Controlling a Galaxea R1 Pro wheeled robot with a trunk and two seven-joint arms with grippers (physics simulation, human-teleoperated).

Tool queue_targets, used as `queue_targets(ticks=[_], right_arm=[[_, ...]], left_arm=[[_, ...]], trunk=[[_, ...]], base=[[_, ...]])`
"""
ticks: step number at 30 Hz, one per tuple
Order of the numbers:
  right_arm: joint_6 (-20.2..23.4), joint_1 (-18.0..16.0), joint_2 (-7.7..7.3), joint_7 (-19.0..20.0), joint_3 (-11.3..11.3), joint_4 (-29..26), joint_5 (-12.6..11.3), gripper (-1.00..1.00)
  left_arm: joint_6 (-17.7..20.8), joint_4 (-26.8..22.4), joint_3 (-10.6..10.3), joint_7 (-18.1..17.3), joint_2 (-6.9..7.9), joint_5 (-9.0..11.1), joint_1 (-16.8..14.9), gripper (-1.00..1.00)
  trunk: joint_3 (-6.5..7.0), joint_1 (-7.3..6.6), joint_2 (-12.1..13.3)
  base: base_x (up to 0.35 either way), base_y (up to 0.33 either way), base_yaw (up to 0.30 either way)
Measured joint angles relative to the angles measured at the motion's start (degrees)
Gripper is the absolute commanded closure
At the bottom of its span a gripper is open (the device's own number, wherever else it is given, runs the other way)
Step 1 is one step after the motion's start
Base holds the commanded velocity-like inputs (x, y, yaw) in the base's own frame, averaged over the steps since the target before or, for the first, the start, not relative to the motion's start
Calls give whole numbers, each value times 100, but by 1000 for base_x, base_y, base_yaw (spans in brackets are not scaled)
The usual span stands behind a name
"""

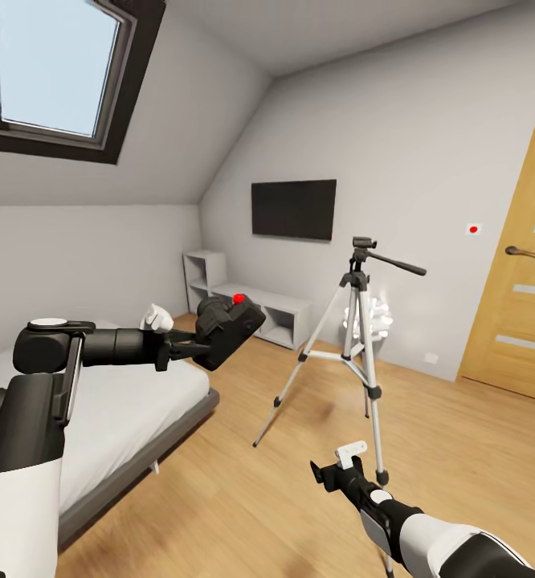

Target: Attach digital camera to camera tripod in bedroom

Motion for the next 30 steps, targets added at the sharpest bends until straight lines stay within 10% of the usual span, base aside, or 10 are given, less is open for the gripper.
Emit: queue_targets(ticks=[30], right_arm=[[0,47,0,0,0,0,0,-100]], left_arm=[[0,0,-8,0,-17,0,0,100]], trunk=[[539,-659,1204]], base=[[0,0,0]])
